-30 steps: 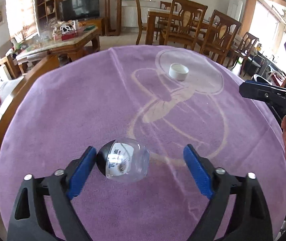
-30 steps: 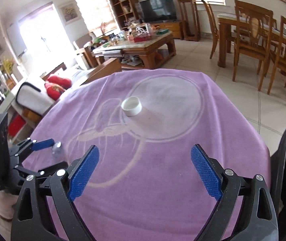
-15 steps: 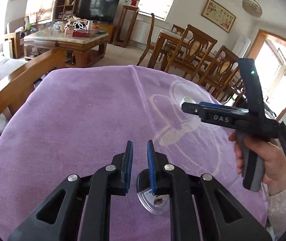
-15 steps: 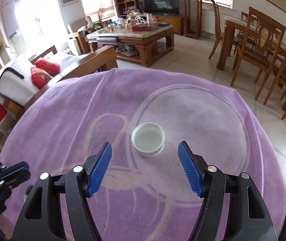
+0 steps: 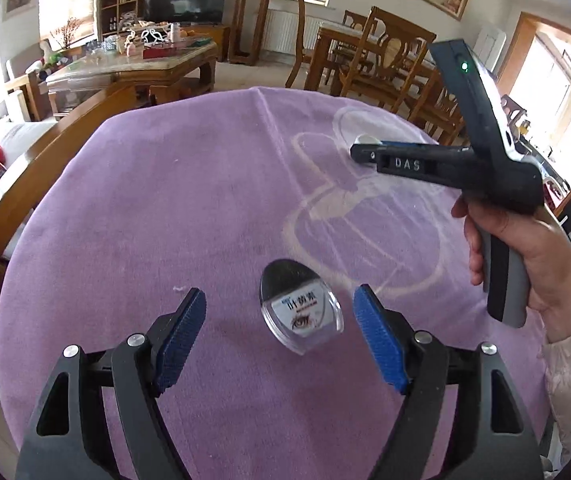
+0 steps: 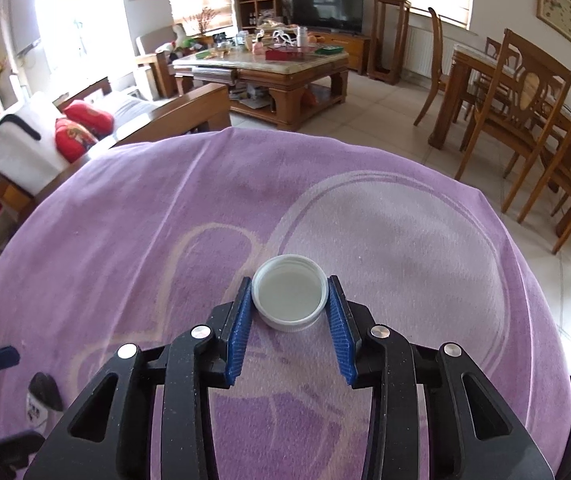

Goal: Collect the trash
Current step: 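Grasp the eye-drop bottle with the left tool while the right grasps the white cap, then carry the bottle and cap over the bin and open both tools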

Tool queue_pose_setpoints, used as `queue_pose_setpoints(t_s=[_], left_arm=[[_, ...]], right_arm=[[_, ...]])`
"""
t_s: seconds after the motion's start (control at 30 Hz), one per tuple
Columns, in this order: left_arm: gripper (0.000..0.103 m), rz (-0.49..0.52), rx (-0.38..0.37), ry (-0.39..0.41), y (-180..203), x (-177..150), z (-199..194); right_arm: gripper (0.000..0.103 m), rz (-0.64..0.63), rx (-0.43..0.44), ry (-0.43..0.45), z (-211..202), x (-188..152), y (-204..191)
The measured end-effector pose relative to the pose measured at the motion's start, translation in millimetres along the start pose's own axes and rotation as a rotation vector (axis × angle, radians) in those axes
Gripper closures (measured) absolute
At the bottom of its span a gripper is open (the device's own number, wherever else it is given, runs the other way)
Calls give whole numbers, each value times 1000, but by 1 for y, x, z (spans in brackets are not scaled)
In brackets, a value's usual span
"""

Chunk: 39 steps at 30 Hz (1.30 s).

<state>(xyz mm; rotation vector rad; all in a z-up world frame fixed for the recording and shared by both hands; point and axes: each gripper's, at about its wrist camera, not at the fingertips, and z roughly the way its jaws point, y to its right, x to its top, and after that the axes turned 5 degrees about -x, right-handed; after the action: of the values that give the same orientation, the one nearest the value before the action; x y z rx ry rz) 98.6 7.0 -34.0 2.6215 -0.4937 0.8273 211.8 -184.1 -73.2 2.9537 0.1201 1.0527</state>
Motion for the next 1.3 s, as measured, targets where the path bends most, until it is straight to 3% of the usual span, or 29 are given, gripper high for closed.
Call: queue_pose_setpoints(t_s=[0.1,0.23,0.4,0.53,0.63,0.77,0.97,1.3], left_arm=[[33,10,34,-10,-3,0,-1],[63,63,147,-24,2,4,1],[63,26,112,-10,-11,8,-1],[63,2,79,89,-12,4,-22],[63,22,25,154,8,5,-36],[63,107,-50,218,54,14,-49],[63,218,-179,294,145,31,-46],[63,407,-377,197,304,37,31]], right_arm=[[67,33,49,-7,-9,-7,6],[67,71,132,17,-34,-22,12],[67,66,217,61,-78,-48,17],[67,66,259,105,-115,-72,31],[67,101,294,147,-141,-89,50],[67,166,329,180,-167,-112,83],[67,274,281,246,-206,-146,162],[67,528,135,354,-264,-215,330]])
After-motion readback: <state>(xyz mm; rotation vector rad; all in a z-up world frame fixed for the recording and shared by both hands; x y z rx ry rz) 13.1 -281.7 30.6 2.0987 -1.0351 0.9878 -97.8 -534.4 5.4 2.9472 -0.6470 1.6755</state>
